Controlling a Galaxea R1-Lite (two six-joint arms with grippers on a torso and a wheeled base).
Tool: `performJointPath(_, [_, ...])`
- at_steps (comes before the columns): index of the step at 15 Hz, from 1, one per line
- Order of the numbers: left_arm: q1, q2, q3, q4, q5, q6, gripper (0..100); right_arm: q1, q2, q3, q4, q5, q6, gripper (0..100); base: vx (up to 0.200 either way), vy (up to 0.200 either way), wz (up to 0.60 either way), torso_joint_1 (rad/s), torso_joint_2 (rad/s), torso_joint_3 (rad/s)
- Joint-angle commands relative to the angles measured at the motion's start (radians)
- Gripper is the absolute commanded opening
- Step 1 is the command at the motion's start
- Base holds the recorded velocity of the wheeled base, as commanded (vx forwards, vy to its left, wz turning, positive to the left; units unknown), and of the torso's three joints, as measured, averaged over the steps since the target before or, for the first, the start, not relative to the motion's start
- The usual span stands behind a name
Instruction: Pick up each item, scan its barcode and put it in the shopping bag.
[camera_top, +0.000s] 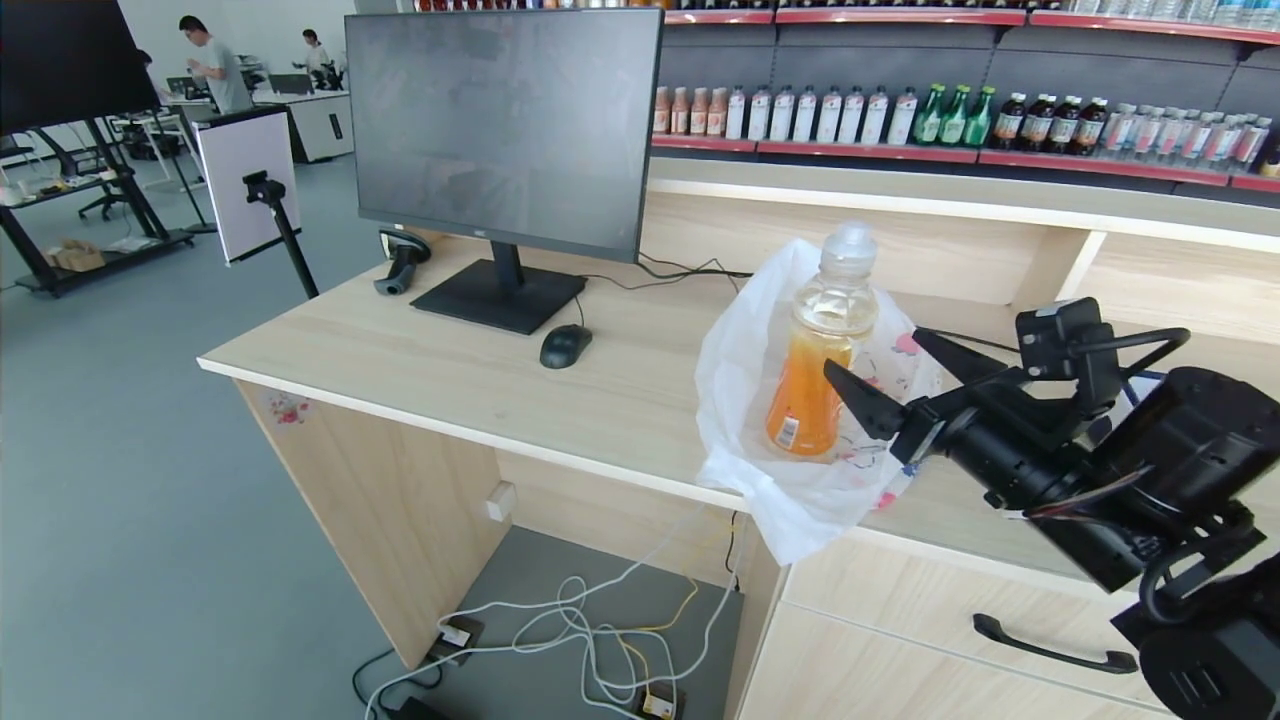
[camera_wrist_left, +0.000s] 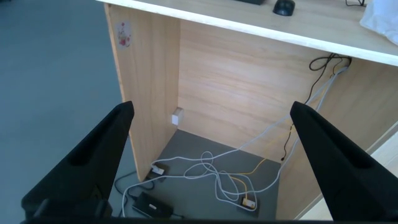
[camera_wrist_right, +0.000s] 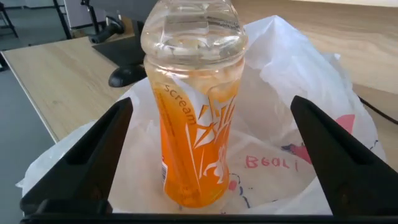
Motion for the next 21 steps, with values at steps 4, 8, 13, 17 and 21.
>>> performJointPath(4, [0.000, 0.000, 0.000, 0.000, 0.000, 0.000, 100, -0.047, -0.145, 0.064, -0.001, 0.000, 0.001, 100, 0.000, 0.000, -0.30, 0.000, 0.00, 0.002])
performJointPath(8, [0.000, 0.000, 0.000, 0.000, 0.000, -0.002, 100, -0.070, -0.157, 0.075, -0.001, 0.000, 0.001, 100, 0.000, 0.000, -0.60, 0.000, 0.00, 0.005])
performJointPath(13, [0.002, 0.001, 0.000, 0.001, 0.000, -0.005, 100, -0.071, -0.170, 0.076, -0.001, 0.000, -0.001, 100, 0.000, -0.080, -0.36, 0.001, 0.01, 0.004])
performJointPath(17, [0.002, 0.001, 0.000, 0.001, 0.002, -0.013, 100, -0.085, -0.180, 0.099, -0.001, 0.000, -0.007, 100, 0.000, -0.200, 0.00, 0.004, 0.01, 0.001])
performJointPath(21, [0.002, 0.001, 0.000, 0.001, 0.002, -0.017, 100, -0.093, -0.170, 0.104, -0.001, 0.000, -0.007, 100, 0.000, -0.200, 0.00, 0.001, 0.00, 0.004])
